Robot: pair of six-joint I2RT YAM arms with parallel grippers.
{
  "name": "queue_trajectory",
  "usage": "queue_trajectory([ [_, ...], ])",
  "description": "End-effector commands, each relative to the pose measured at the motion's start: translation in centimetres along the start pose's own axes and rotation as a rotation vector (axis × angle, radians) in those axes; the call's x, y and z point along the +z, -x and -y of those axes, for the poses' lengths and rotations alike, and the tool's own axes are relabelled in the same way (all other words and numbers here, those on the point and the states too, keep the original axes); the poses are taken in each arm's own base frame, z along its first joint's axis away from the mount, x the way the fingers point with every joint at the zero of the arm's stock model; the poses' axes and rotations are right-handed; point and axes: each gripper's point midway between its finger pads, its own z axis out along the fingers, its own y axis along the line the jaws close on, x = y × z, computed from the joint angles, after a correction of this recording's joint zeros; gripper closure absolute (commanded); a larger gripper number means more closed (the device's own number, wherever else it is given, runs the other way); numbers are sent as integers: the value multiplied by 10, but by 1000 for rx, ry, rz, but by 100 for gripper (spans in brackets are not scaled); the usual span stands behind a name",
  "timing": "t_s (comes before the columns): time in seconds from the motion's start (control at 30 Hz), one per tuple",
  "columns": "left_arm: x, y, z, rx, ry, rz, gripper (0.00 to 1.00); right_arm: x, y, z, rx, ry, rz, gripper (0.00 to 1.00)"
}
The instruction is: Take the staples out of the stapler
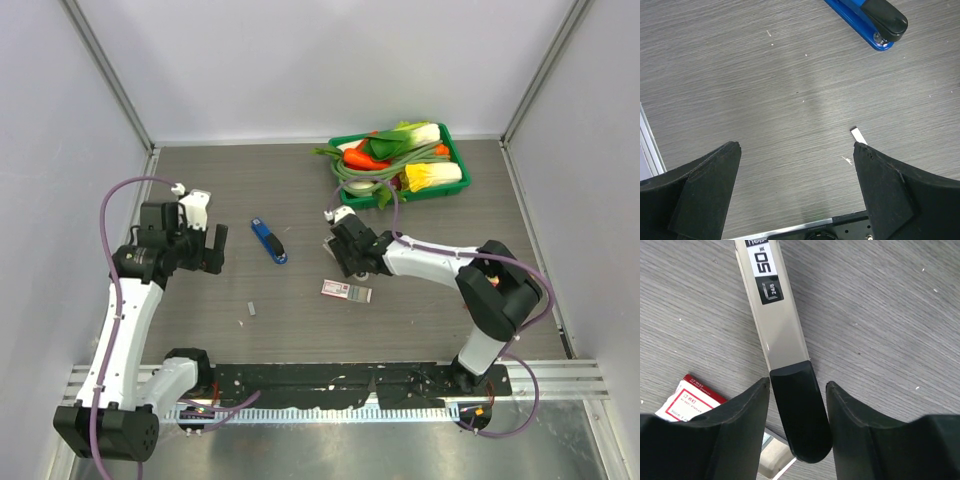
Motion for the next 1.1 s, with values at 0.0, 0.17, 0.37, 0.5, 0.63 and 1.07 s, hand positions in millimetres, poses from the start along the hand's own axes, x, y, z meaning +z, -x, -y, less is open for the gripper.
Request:
queue_trajectory([
  [0.0, 0, 2, 0, 9, -9, 6, 0, -1, 13, 1, -3, 15, 15, 51],
  [0.17, -1, 2, 10, 4, -61, 10, 0, -8, 40, 3, 21, 33, 62, 81],
  [0.37, 1, 8, 23, -62, -118, 63, 0, -41, 100, -19, 120, 170, 226, 92],
  [0.5, 6, 9, 31, -49, -172, 46, 0, -81, 134, -45, 208, 328, 383, 94],
  [0.63, 11, 6, 53, -19, -263, 62, 0, -117, 147, -84, 196, 448, 528, 96],
  [1.07, -10, 6, 110, 74, -561, 207, 5, -173, 177, -157, 441, 660, 779, 99],
])
